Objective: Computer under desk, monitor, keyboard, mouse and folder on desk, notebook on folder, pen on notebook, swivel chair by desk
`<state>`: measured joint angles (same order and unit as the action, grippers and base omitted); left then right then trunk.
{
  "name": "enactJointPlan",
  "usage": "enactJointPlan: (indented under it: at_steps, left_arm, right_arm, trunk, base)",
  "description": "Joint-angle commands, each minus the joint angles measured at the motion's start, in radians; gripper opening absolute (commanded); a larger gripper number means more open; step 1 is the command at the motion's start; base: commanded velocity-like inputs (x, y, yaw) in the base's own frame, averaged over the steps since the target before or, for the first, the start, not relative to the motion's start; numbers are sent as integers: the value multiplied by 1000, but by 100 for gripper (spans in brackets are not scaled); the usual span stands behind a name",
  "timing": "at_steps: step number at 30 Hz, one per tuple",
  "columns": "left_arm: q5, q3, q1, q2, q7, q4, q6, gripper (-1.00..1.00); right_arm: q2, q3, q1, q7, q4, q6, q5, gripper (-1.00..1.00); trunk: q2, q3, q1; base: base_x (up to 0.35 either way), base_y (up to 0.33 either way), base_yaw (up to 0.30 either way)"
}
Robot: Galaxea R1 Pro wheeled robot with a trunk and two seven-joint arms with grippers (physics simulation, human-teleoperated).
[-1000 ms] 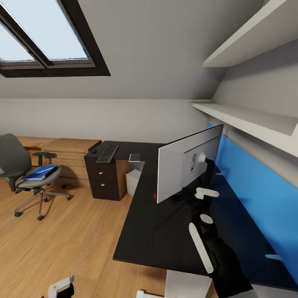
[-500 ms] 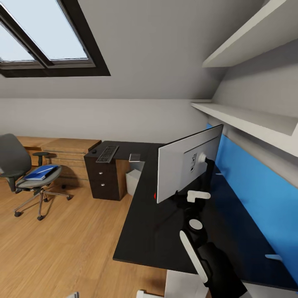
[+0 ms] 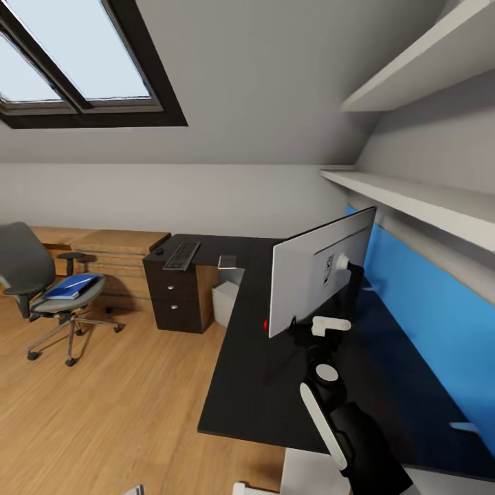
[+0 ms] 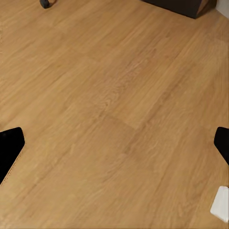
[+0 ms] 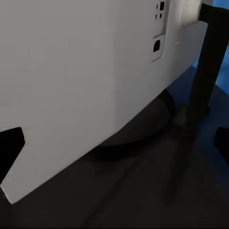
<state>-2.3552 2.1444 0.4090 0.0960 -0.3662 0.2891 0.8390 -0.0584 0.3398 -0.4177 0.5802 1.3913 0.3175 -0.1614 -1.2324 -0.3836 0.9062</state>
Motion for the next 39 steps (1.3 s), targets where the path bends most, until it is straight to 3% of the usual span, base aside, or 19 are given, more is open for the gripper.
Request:
enactJointPlan:
  at_steps: [1,16,30,39]
  left_arm:
    - [2,7,2,1,-10,4,3,100]
    - [2,8,2,1,-10,4,3,100]
    - [2,8,2,-1,-10,4,3,100]
    - [2,7,2,0,-12,4,3,100]
  right_arm:
    - [0,3,-1,7,1,5,-6,100]
    - [0,17,6,9,1,-20,-6,100]
    - [0,31,11,15,0,-52,1,100]
    - [-6,39,11,38,-50,-100,64,100]
  trunk:
    - [-1,-1,0]
    - [-1,-1,0]
    - [-1,-1,0]
    - [-1,-1,0]
  base:
    - [0,150,0]
    - [0,113,0]
    - [47,266,0]
    - [71,70,0]
